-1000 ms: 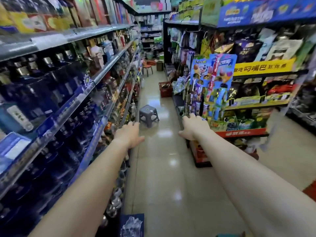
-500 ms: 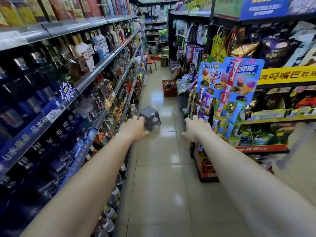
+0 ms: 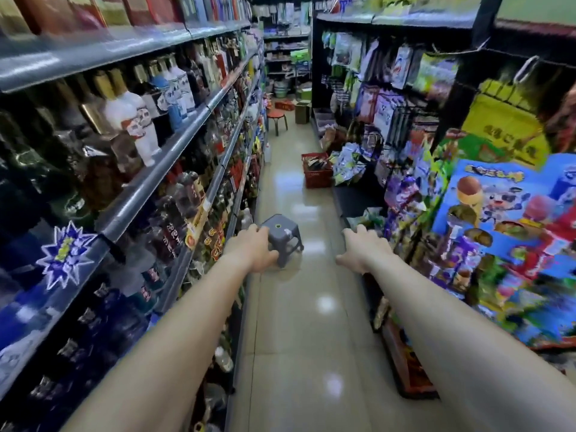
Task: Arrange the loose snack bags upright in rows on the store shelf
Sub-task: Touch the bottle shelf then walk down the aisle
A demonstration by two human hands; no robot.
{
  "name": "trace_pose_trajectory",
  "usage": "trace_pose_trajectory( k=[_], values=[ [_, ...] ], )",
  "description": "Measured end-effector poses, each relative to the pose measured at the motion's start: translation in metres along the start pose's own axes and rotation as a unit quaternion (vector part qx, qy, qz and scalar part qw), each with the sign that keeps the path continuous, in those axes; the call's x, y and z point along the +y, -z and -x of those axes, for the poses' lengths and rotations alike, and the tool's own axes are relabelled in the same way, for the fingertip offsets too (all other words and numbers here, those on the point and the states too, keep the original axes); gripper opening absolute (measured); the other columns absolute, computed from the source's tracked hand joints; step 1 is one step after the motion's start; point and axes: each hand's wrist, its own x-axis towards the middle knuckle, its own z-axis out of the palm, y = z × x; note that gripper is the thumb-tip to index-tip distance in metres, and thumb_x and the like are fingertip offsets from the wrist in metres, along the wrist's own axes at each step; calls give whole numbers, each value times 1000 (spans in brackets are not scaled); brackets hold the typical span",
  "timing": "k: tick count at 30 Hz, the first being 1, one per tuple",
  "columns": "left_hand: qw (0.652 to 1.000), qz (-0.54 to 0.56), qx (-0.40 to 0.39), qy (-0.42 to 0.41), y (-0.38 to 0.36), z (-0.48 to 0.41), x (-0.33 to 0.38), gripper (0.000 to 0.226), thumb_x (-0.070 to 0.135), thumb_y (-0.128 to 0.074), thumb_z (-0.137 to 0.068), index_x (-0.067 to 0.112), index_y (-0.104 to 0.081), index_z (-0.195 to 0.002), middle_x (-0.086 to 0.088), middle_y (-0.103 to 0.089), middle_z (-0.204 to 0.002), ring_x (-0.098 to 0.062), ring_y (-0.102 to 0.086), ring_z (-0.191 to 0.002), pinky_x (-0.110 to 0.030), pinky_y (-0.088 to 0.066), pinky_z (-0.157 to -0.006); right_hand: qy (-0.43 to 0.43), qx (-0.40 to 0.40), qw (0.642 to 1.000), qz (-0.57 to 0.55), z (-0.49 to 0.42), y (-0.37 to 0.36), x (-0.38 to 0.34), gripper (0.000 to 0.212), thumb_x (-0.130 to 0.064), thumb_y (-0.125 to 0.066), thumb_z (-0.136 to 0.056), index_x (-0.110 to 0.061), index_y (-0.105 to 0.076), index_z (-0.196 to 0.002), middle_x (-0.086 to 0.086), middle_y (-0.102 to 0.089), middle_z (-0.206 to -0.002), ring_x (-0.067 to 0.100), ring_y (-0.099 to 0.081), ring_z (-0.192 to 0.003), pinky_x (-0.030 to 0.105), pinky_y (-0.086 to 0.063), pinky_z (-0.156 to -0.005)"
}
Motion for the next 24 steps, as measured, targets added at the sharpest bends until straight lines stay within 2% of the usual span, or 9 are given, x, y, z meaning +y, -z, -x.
trace_pose_trajectory(
  k=[6, 13, 17, 24],
  values=[
    [999, -20, -23, -10, -4, -135, -17, 65, 46, -52, -87, 17, -36, -142, -11, -41, -144, -34, -47, -124, -48, -48, -93, 0, 3, 1000, -17, -139, 8, -11, 69, -54, -59, -81, -21, -41, -139, 12, -41, -141, 35, -41, -128, 49, -41, -96],
    [998, -25, -49, -18, -2, -314, -22, 68, 55, -49, -86, 18, -37, -141, -11, -42, -142, -34, -47, -124, -50, -44, -95, -9, -23, 999, -23, -317, 15, 6, 69, -54, -59, -82, -21, -41, -140, 12, -39, -142, 36, -41, -129, 50, -39, -97],
    [998, -19, -54, -23, 12, -415, -18, 65, 49, -53, -85, 17, -38, -139, -10, -44, -137, -33, -48, -121, -50, -45, -93, -22, -38, 999, -23, -408, 33, 24, 69, -54, -59, -82, -20, -41, -140, 12, -39, -141, 36, -41, -128, 47, -41, -95],
    [996, 13, -59, -67, 14, -585, -25, 71, 49, -56, -84, 19, -35, -145, -10, -44, -142, -32, -46, -126, -48, -44, -98, -65, -52, 996, -32, -557, 45, 45, 67, -53, -59, -82, -20, -43, -137, 11, -41, -136, 35, -44, -125, 45, -43, -91]
  ],
)
